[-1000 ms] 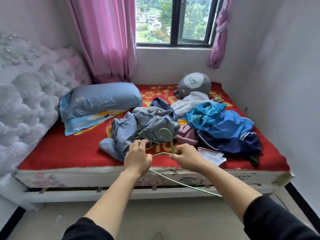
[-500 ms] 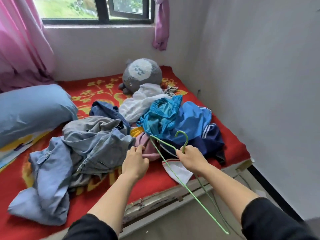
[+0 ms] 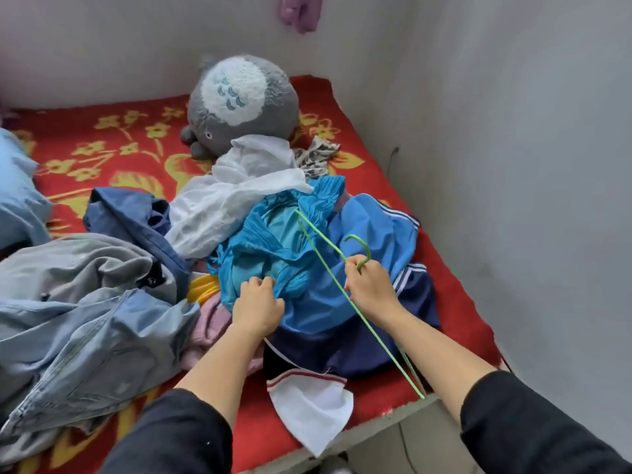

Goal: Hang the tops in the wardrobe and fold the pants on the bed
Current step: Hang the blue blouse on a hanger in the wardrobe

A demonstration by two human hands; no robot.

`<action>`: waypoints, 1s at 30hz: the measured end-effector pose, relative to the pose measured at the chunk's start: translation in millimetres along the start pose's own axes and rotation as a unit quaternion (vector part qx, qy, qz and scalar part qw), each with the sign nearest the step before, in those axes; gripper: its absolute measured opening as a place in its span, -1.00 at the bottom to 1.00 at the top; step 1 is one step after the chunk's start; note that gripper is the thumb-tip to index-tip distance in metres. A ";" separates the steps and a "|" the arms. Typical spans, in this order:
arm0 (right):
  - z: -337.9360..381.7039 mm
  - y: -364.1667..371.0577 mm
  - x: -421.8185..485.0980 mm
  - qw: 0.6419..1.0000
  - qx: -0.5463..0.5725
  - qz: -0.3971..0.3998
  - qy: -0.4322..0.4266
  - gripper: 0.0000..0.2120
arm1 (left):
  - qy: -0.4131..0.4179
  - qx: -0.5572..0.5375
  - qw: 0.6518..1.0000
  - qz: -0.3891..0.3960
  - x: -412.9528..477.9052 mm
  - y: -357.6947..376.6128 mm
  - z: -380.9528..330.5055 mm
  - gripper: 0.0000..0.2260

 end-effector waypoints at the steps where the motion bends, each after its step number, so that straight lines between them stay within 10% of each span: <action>1: -4.0 0.6 20.2 1.000 -0.002 0.008 0.002 -0.68 | 0.002 0.006 1.000 0.004 18.3 7.2 -10.6 -0.61; 11: -35.1 20.8 120.9 0.994 0.109 -0.016 -0.004 -0.72 | 0.130 0.233 0.962 0.050 131.1 65.3 -38.1 -0.38; 16: -40.3 19.3 136.8 0.989 0.141 -0.047 -0.011 -0.72 | 0.151 0.293 0.943 0.046 147.6 60.3 -31.1 -0.88; 21: -32.3 16.6 140.7 0.989 0.136 -0.059 -0.019 -0.80 | 0.071 -0.025 0.997 0.019 152.1 8.0 -37.9 -0.75; 30: 36.5 21.5 113.1 0.992 0.115 0.040 -0.034 -0.28 | 0.073 -0.354 0.932 0.032 137.9 -134.7 -82.8 -0.77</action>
Point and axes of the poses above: each hand's wrist, its own x-axis towards the middle knuckle, its own y-axis out of the palm, z = x × y, the point moved 3 cm from there along x, towards the middle knuckle, and after that the axes turned 6 degrees about -z, right-handed, at the moved point
